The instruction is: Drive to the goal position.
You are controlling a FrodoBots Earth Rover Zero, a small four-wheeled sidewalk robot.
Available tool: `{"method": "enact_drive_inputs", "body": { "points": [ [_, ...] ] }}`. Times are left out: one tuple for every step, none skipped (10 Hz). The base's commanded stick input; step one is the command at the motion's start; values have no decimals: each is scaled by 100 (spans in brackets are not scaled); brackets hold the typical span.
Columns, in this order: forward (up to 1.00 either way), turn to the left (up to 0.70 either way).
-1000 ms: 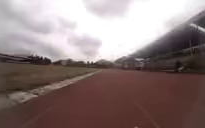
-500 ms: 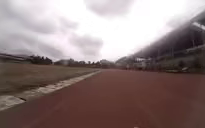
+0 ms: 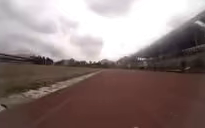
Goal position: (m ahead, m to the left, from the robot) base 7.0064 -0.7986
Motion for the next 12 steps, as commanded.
{"method": "enact_drive_inputs", "body": {
  "points": [
    [100,0],
    [100,0],
    [100,0],
    [100,0],
    [100,0],
    [100,0],
    [100,0],
    [100,0],
    [100,0],
    [100,0],
    [100,0],
    [100,0]
  ]
}}
